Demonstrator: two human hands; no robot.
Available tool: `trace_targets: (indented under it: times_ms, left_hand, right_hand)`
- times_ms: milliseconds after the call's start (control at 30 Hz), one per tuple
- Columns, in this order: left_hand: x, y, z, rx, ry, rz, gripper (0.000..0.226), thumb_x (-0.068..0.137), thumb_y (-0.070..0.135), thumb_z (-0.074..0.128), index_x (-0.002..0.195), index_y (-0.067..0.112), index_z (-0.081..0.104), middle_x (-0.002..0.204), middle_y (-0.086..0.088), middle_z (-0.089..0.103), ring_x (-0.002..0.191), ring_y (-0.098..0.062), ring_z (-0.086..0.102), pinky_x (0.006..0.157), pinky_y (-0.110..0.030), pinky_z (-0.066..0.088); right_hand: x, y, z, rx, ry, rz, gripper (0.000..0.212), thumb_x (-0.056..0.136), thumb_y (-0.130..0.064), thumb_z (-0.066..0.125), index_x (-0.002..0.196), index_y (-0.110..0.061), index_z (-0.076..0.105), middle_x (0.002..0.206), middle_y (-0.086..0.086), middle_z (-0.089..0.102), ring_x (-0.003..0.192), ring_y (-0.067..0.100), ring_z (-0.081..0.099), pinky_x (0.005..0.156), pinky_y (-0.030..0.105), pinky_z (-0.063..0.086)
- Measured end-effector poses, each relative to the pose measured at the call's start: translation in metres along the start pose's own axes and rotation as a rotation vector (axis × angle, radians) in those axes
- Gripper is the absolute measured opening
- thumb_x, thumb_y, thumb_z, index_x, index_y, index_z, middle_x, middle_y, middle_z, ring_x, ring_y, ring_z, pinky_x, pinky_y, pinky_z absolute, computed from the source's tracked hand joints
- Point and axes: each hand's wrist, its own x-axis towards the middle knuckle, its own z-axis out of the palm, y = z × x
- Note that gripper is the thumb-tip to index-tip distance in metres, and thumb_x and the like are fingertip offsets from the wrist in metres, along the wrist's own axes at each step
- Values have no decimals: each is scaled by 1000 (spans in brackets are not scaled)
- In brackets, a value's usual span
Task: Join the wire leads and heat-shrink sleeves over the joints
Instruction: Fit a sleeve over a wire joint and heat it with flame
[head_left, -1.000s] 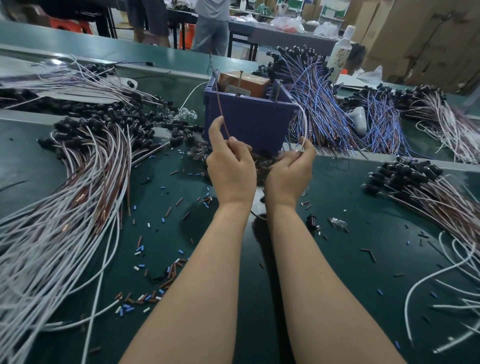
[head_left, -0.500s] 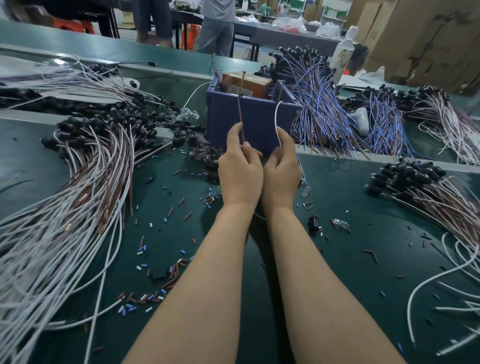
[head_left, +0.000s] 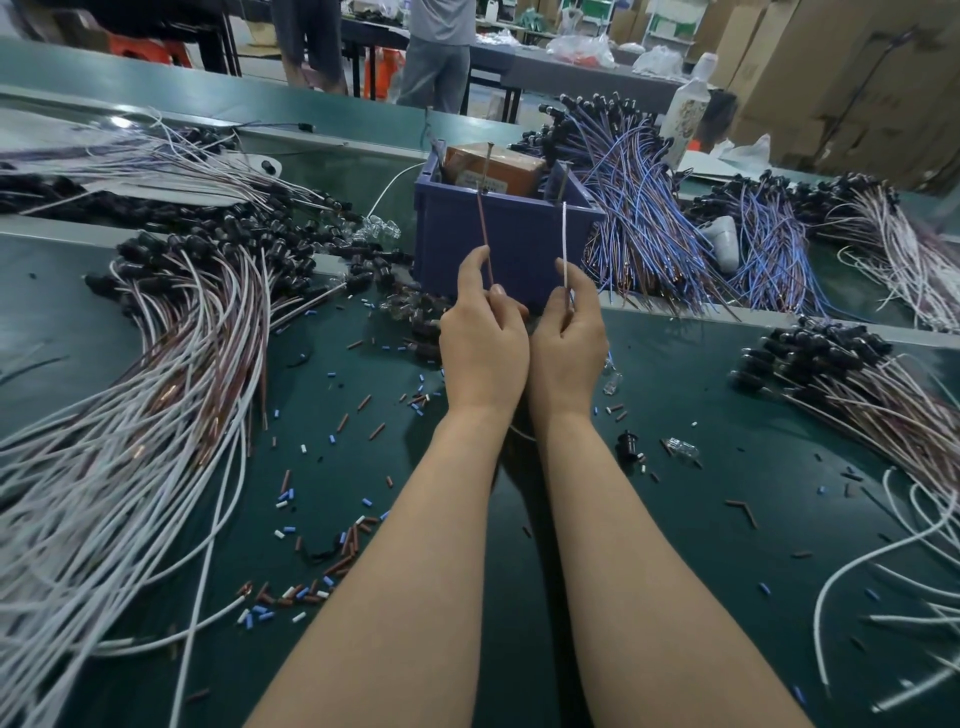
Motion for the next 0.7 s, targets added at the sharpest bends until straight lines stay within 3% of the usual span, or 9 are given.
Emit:
trace_targets:
  times_ms: [67,167,233,333,500,700]
  left_hand:
    - [0,0,0,7,2,2,39,97,7,42,136,11,43,82,-7,72,76,-19,65,70,-16,40]
    - [0,1,0,8,-7,-3,40,97,8,42,137,12,42,84,-8,71,76,-21,65,72,-22,44]
    - [-1,1,0,1,-7,-2,40,97,8,42,137,12,42,84,-9,71,76,-22,65,73,-25,46]
    - [-1,0,0,4,1,9,39,97,8,43,136,11,43,82,-8,71,76,-20,65,70,-18,42]
    - [-1,0,0,-7,8,12,38,97,7,44,134,12,45,81,-8,70,75,-20,65,70,-18,43]
    - [-1,-1,0,-24,10,24,38,97,7,43,134,13,46,79,-8,70,71,-17,64,64,-12,42]
  right_hand:
    - [0,1,1,-1,63,-12,32,100,-10,39,127,-13,54,99,2,64,79,17,56,75,27,44]
    - [2,4,0,9,150,-7,33,99,-7,37,128,-10,51,91,12,68,74,24,60,67,21,40]
    - [3,5,0,11,157,11,34,99,-8,36,131,-11,49,75,8,64,68,23,59,61,15,39]
    - [2,6,1,-7,97,12,36,100,-10,36,135,-14,46,66,-1,59,58,10,54,56,5,36]
    - [2,3,2,-31,10,-7,39,100,-11,38,136,-21,46,71,4,61,67,21,57,69,30,46]
    - [3,3,2,-35,-49,-6,42,97,-6,41,135,-23,49,75,4,61,69,20,57,66,26,43]
